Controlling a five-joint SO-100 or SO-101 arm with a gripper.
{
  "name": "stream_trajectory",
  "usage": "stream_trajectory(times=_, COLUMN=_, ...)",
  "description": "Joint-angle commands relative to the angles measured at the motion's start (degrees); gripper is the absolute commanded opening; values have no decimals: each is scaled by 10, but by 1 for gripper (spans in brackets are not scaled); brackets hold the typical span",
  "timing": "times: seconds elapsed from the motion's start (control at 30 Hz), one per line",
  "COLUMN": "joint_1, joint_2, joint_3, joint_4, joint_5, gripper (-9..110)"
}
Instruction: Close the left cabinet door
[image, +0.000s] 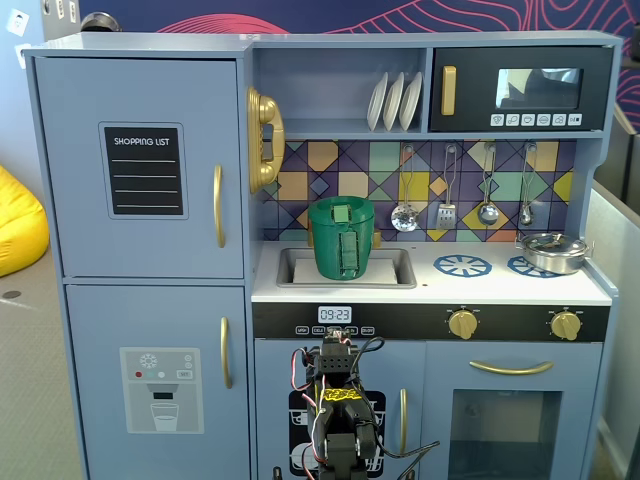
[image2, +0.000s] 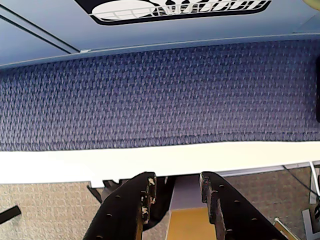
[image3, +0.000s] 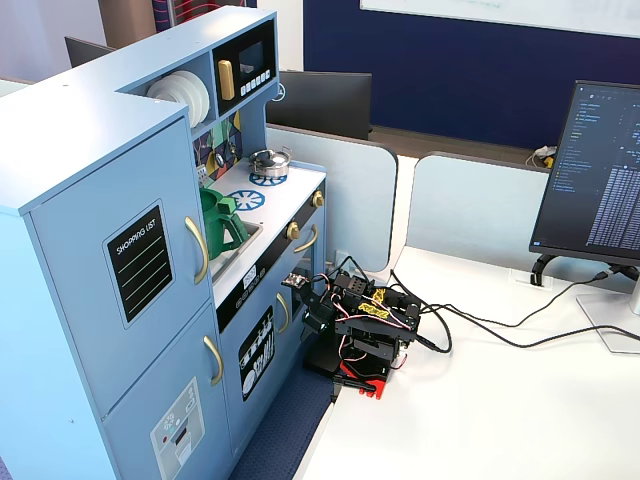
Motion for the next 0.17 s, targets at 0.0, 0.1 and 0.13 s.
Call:
stream_trajectory(times=0.0, joint_1=6, joint_2=-4, joint_3=-3, joint_4=105, joint_5=-3, gripper=2)
stream_trajectory(times=0.1, joint_1=6, joint_2=-4, joint_3=-3, joint_4=105, joint_5=-3, gripper=2)
stream_trajectory(times=0.13, joint_1=6, joint_2=-4, joint_3=-3, joint_4=105, joint_5=-3, gripper=2)
